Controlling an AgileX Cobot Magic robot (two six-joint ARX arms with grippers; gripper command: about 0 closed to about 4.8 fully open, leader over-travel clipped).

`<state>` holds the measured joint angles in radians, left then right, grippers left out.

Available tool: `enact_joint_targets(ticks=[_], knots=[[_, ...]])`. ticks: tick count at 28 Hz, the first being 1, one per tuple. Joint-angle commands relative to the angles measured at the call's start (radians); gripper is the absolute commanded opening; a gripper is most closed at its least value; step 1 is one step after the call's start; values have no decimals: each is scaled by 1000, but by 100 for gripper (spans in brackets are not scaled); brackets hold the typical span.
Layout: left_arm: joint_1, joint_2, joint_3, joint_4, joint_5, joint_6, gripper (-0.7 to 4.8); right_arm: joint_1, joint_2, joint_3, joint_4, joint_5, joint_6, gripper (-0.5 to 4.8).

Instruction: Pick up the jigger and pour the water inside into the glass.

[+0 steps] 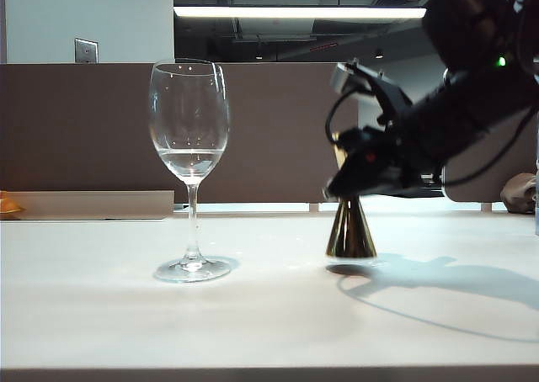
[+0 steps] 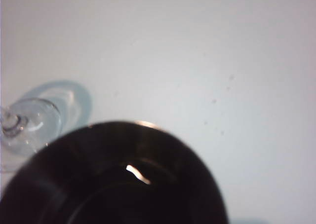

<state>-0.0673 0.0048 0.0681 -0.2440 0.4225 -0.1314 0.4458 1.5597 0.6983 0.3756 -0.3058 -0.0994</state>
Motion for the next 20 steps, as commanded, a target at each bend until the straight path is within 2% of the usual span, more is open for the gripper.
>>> enact_joint_targets(ticks=[1, 3, 9, 20], knots=[[2, 1, 3, 13, 1, 1, -5, 0, -44, 24, -16, 16, 1, -1], [2, 1, 3, 13, 1, 1, -5, 0, -67, 31, -46, 16, -4, -1], [2, 1, 3, 13, 1, 1, -5, 0, -177, 147, -311, 17, -58, -1], [2, 1, 3, 13, 1, 1, -5, 0, -218, 360, -449, 19, -61, -1]])
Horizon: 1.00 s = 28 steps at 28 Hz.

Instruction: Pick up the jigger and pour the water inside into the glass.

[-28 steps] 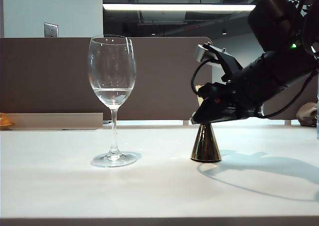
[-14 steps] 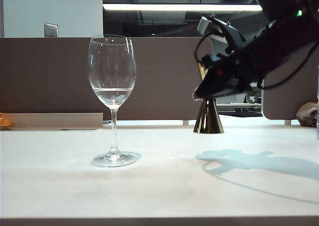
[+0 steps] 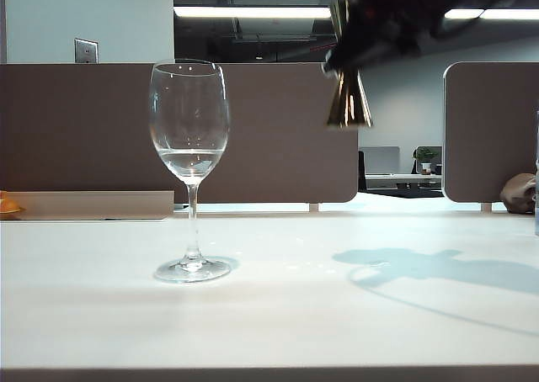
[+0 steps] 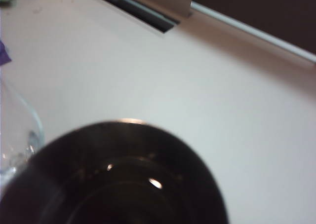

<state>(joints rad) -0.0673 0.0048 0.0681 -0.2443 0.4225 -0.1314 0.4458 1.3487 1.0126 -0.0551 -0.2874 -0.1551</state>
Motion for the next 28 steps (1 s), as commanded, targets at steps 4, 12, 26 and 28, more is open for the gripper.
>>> enact_joint_targets(ticks=[4, 12, 26, 28], knots=[[2, 1, 3, 13, 1, 1, -5, 0, -7, 101, -30, 1, -6, -1], [2, 1, 3, 13, 1, 0, -5, 0, -7, 164, -48, 27, -39, -1], [2, 1, 3, 13, 1, 1, -5, 30, 4, 165, -26, 23, -51, -1], [2, 1, 3, 13, 1, 1, -5, 46, 6, 164, -26, 23, -51, -1]])
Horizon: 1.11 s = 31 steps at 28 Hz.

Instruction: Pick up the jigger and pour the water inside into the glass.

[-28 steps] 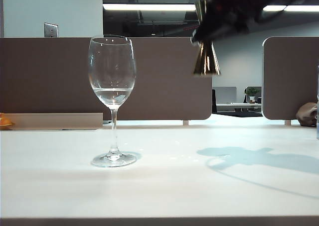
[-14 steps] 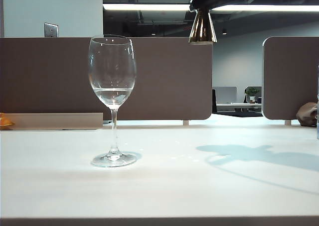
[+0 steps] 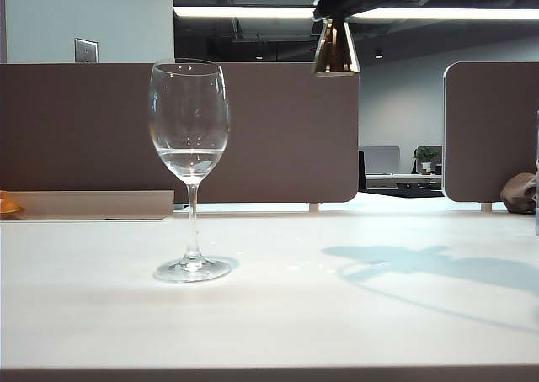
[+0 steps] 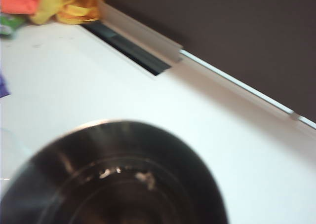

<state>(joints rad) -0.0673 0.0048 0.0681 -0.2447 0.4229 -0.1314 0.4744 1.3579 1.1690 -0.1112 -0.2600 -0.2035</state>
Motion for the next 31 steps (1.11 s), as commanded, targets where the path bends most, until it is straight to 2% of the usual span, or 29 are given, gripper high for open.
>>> enact_joint_targets(ticks=[1, 7, 9, 13, 20, 31], knots=[[2, 1, 3, 14, 1, 1, -5, 27, -2, 8, 30, 0, -3, -1], [2, 1, 3, 14, 0, 1, -5, 66, 15, 19, 26, 40, -3, -1], [2, 1, 3, 14, 1, 1, -5, 97, 61, 71, -30, 102, -8, -1], [2, 1, 3, 14, 1, 1, -5, 131, 137, 156, -84, 137, -13, -1], [2, 1, 3, 14, 1, 1, -5, 182, 193, 183, -114, 193, -62, -1], [2, 1, 3, 14, 0, 1, -5, 215, 229, 184, -119, 217, -63, -1]])
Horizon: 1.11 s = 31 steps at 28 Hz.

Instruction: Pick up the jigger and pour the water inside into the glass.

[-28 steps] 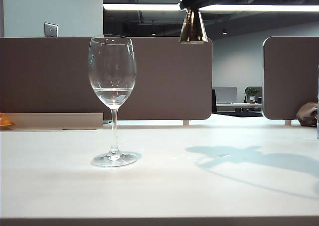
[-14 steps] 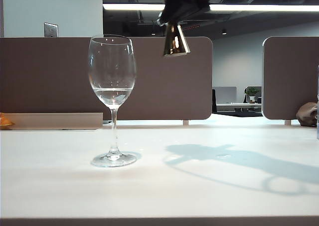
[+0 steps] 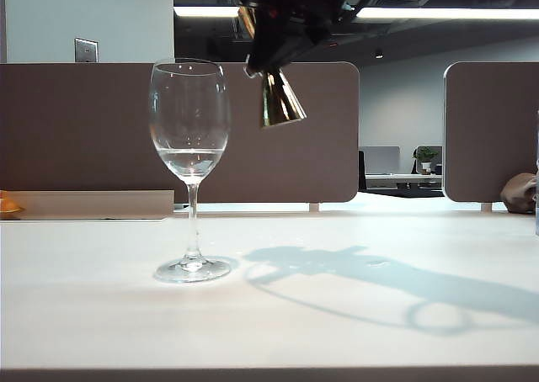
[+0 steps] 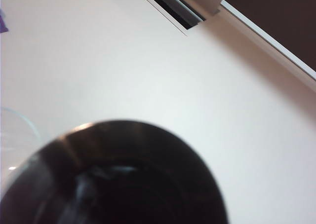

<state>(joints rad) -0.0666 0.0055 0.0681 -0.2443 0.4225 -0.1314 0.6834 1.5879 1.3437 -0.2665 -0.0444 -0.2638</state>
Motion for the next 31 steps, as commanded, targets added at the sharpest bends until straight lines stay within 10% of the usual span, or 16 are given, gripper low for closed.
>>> enact_joint_targets(ticks=[1, 31], knots=[[1, 0, 3, 13, 1, 1, -5, 7, 2, 10, 40, 3, -3, -1], [1, 0, 3, 13, 1, 1, -5, 11, 3, 9, 57, 23, -82, -1]])
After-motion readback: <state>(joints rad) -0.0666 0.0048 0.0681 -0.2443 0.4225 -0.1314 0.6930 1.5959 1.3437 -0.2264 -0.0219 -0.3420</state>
